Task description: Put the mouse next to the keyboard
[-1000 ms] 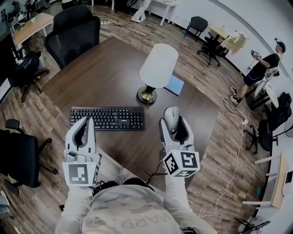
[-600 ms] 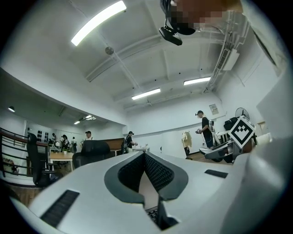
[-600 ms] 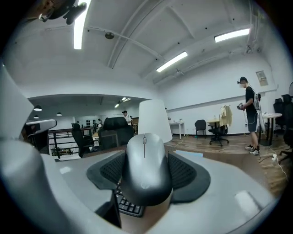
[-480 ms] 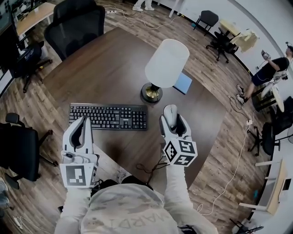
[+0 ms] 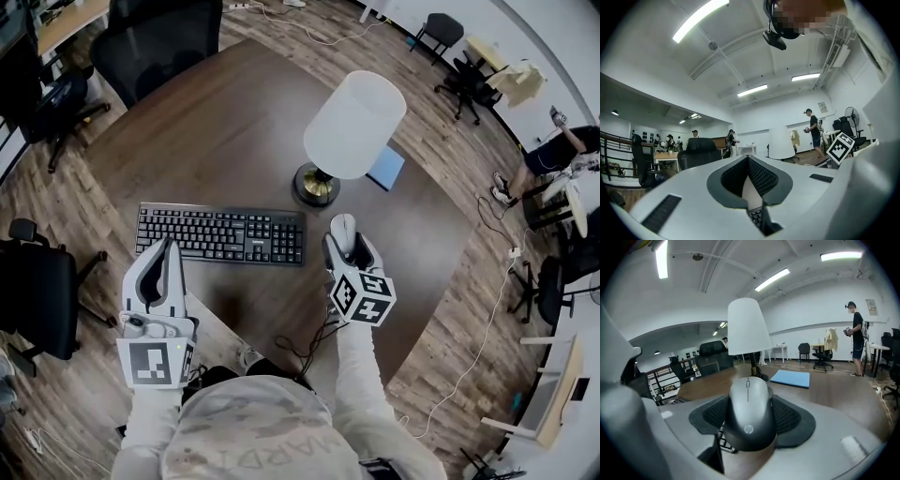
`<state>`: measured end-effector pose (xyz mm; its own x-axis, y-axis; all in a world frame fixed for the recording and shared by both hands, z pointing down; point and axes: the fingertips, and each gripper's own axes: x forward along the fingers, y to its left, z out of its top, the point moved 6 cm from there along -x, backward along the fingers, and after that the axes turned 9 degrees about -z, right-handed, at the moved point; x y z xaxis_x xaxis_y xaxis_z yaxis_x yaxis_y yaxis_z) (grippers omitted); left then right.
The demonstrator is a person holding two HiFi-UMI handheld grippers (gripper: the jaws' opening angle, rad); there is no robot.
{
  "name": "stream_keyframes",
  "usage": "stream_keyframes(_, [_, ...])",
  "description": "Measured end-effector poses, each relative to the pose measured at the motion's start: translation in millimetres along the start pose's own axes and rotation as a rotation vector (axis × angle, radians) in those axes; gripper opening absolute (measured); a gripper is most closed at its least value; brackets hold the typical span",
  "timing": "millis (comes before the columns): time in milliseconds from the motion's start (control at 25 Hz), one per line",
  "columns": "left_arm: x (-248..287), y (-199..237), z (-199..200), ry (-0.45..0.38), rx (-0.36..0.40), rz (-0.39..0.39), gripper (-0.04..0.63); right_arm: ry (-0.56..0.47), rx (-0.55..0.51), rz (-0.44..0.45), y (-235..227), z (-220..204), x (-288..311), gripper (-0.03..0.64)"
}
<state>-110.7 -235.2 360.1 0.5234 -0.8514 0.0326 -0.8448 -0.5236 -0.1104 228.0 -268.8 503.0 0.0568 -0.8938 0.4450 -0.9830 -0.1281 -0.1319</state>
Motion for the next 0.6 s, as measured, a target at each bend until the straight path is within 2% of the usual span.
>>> stream_keyframes(600, [8, 0, -22, 0.069, -0.021, 0.052, 0.006, 0.186, -0.006, -0.027, -21, -55, 50, 0.304])
